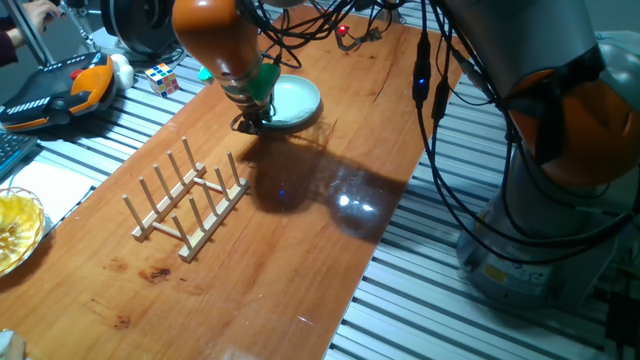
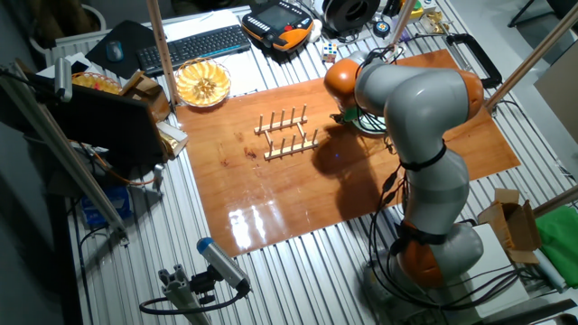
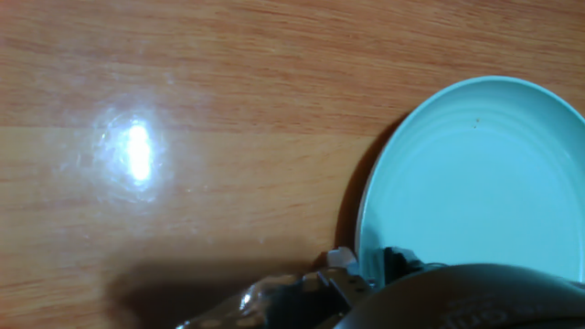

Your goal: Put the dish on the dish rack

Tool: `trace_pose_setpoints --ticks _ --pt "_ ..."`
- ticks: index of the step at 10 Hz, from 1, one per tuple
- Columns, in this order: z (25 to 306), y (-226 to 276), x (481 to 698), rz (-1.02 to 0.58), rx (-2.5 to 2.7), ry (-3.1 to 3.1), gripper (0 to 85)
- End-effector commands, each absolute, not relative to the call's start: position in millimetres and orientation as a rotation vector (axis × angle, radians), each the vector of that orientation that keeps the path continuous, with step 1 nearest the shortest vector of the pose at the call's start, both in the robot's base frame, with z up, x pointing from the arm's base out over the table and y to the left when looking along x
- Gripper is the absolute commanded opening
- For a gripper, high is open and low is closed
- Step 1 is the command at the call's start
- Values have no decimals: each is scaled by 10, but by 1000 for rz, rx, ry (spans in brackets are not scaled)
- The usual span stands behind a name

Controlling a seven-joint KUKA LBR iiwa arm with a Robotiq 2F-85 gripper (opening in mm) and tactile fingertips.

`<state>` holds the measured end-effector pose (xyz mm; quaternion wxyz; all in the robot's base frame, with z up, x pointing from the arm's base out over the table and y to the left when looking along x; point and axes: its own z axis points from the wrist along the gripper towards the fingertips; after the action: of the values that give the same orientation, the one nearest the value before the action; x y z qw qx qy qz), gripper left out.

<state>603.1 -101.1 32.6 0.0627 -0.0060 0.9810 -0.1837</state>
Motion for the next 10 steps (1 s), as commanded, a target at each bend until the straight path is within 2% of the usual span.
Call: trace_pose_setpoints --ticks 1,2,7,10 --pt "335 -1011 6029 -551 -16 2965 127" --pt "334 -1008 6027 -543 -11 2966 7" --pt "469 -989 6012 -529 1 2959 7" --pt "686 -921 5989 -486 19 2971 7"
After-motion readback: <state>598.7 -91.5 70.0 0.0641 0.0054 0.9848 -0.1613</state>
